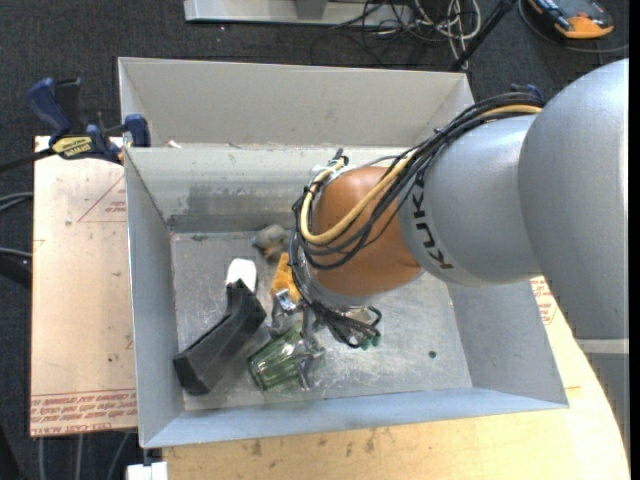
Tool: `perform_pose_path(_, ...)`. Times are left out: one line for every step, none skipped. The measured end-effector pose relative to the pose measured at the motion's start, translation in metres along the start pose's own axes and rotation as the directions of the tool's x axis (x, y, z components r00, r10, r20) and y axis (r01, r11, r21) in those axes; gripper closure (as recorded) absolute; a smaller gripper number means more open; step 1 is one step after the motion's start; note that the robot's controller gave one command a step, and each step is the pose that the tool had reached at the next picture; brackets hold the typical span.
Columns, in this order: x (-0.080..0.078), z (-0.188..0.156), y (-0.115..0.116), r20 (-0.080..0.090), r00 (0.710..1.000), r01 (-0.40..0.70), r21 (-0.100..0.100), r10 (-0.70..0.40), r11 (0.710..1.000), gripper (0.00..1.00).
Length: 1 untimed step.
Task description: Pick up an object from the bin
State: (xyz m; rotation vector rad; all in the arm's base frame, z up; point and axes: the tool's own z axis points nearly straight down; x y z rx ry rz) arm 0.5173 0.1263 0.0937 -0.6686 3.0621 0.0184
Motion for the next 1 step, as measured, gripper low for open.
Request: perform_pose_path(0.0,0.0,0.0,0.0,1.0,0.0,0.0,0.0,1.0,1.0)
